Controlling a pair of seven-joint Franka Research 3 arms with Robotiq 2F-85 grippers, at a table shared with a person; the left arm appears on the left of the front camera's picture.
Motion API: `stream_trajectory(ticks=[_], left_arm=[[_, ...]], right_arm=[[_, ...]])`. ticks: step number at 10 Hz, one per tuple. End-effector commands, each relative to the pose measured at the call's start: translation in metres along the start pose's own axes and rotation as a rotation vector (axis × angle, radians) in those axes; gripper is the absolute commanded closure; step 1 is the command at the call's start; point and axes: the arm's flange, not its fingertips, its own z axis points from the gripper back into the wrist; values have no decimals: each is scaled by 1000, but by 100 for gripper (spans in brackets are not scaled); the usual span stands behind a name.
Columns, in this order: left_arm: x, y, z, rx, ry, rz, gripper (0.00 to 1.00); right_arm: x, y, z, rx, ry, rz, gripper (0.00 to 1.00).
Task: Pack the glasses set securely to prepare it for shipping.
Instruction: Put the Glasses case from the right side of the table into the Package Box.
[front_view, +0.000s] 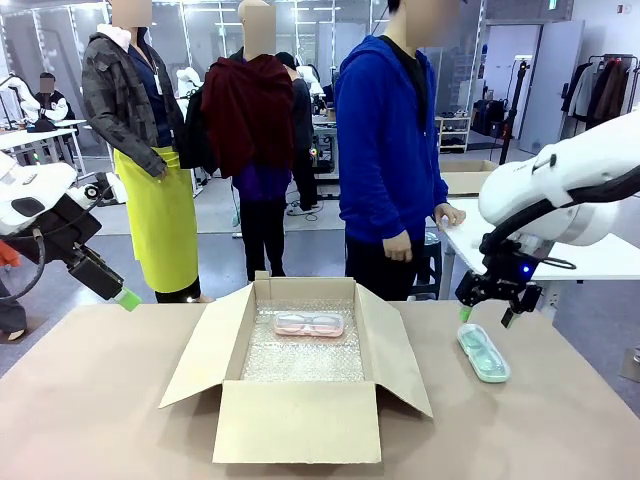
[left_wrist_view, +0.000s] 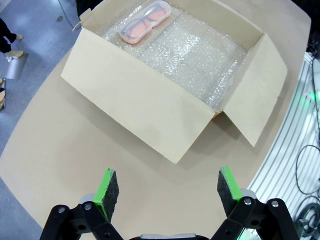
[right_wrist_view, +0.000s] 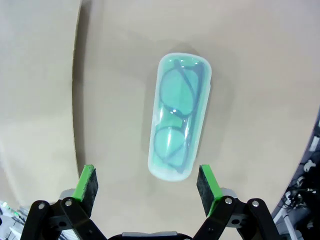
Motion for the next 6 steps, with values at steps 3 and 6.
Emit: stream_trajectory(ticks=[3, 6], left_arm=[[-2, 2, 2, -23, -17, -13, 0], [-2, 2, 2, -23, -17, -13, 0]], right_arm=[[6, -2, -37, -54, 44, -68, 0], [3, -8, -61, -93, 69, -74, 0]])
